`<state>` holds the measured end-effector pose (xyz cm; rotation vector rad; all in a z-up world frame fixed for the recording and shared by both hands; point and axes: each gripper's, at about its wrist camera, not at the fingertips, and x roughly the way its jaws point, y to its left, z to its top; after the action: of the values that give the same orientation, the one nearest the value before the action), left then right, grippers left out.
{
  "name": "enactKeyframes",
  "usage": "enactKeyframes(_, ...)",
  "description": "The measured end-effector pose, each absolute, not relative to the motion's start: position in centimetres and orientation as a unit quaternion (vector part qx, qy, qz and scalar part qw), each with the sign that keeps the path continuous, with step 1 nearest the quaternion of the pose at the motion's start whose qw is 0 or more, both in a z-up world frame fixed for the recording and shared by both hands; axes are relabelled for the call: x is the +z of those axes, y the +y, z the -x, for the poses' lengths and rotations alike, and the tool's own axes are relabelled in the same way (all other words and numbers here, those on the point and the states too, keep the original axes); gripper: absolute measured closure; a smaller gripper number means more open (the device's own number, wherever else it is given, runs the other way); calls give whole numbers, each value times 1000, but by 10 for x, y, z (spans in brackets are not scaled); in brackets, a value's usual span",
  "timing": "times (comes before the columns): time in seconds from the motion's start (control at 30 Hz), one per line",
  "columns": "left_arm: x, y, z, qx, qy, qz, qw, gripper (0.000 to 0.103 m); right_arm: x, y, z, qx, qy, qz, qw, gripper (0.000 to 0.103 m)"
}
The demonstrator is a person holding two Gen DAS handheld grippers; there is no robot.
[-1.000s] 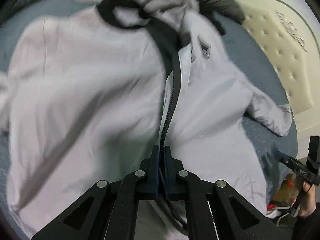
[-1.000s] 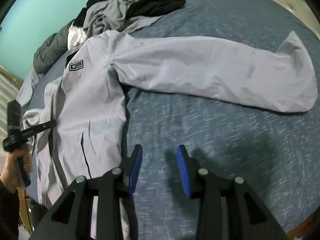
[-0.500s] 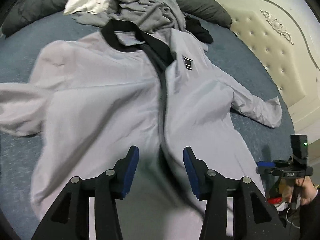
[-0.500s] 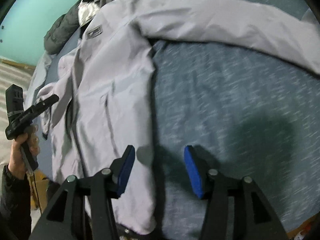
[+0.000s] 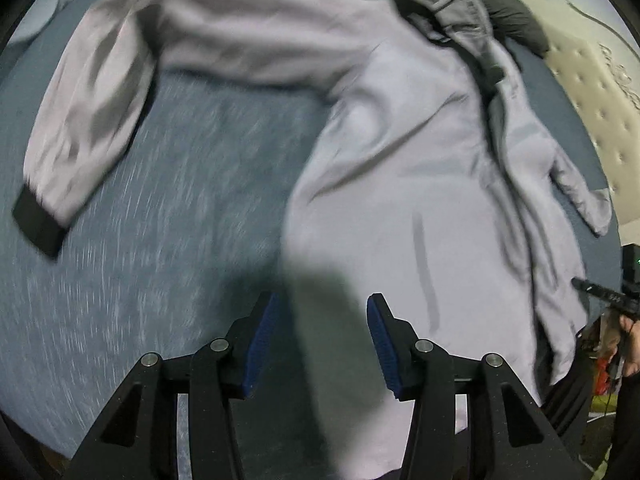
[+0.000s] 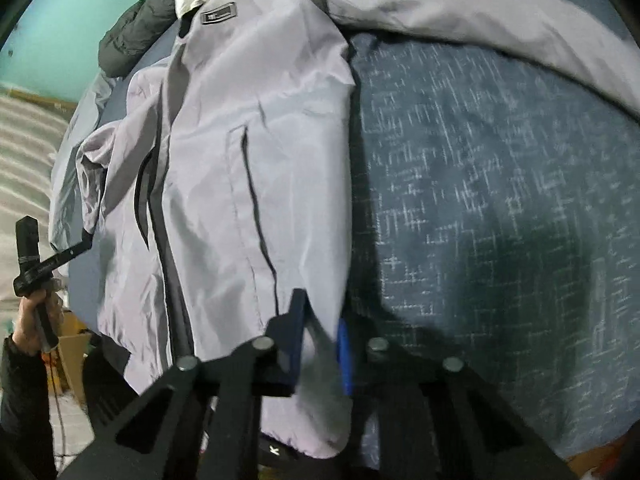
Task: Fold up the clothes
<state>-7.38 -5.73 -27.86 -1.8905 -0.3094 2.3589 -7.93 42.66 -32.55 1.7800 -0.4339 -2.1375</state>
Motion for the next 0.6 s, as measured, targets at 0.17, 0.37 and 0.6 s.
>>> enactKeyframes(0.17, -300, -57, 56, 758, -117, 638, 67, 54, -304, 432, 81, -768, -162, -600, 152, 100)
enactKeyframes(0.37, -293, -36, 44, 764, -110, 627, 110, 97, -280, 450, 75, -785, -153, -587, 121, 101)
enactKeyframes(0.6, -275, -45, 34, 777, -102, 610, 113, 100, -275, 473, 79, -791, -162, -585, 77, 103)
